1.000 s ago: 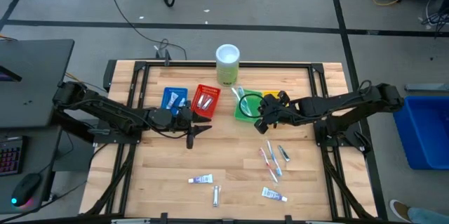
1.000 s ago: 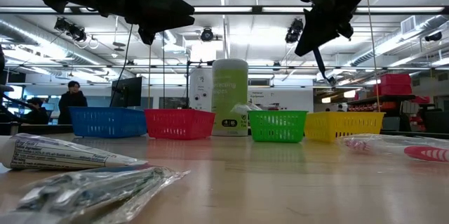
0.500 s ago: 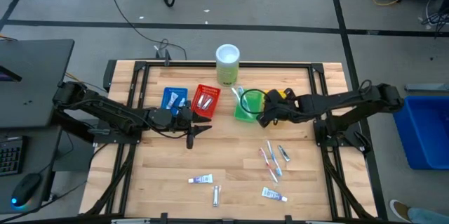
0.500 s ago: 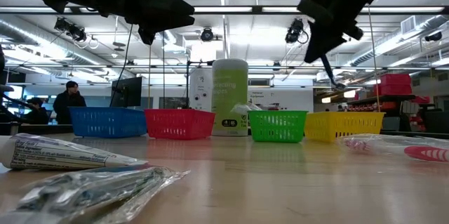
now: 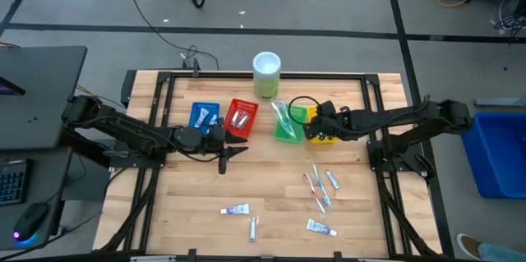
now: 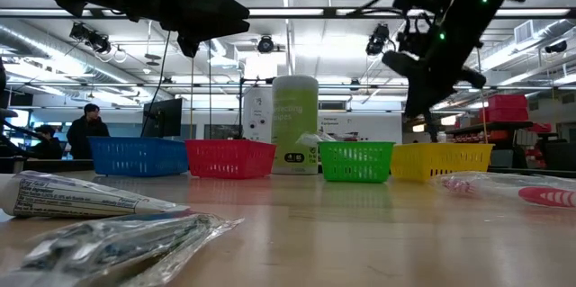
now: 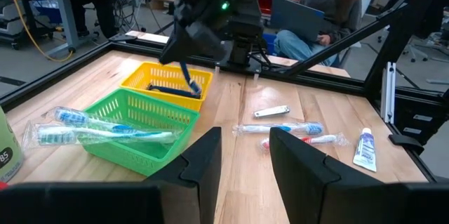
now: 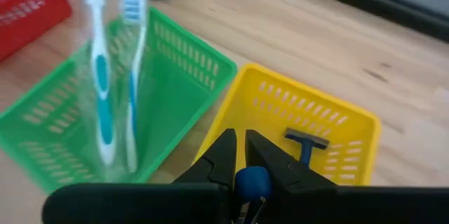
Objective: Pick & Place Travel size toiletries
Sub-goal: Put the blue razor into the yellow basket
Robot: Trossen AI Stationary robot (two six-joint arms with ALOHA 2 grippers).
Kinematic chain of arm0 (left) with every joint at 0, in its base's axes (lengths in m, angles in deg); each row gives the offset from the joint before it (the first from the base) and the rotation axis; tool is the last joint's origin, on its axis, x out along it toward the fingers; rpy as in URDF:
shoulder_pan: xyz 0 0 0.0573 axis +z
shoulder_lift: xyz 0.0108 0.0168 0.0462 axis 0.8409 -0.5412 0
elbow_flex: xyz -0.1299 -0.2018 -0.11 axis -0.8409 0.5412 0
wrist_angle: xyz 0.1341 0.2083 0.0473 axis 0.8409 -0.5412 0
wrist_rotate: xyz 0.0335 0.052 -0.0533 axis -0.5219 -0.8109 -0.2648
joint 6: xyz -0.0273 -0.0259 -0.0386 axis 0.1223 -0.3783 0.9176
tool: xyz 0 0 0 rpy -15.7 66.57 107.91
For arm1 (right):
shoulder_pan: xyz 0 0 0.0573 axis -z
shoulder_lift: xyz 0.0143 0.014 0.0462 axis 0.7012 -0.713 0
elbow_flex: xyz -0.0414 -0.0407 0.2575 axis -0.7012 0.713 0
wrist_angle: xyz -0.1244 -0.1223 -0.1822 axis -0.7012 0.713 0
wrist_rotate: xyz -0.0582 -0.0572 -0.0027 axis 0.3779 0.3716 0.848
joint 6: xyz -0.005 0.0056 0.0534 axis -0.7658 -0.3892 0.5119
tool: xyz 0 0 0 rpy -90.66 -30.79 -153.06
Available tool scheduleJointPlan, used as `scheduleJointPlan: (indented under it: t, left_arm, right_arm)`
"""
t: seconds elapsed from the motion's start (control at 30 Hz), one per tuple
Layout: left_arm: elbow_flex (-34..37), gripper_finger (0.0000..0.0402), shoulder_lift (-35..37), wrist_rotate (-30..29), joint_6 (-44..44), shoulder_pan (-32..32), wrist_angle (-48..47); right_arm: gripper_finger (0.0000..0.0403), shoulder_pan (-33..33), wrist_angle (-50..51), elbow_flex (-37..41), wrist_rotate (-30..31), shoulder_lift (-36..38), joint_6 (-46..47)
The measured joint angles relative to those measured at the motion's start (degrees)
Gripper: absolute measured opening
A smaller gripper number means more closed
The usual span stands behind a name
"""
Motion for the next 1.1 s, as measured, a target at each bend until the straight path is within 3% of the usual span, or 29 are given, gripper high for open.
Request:
scheduleJointPlan:
  t: [0.43, 1.1]
  left_arm:
    - [0.00, 0.0129, 0.00, 0.00, -0.24, 0.00, 0.00]
    - [0.00, 0.0129, 0.00, 0.00, -0.24, 0.00, 0.00]
  right_arm:
    - [0.0033, 4.85, -14.86, 10.32, -3.69, 0.00, -0.17]
    - [0.0034, 5.18, -15.96, 10.65, -6.89, 0.00, 3.13]
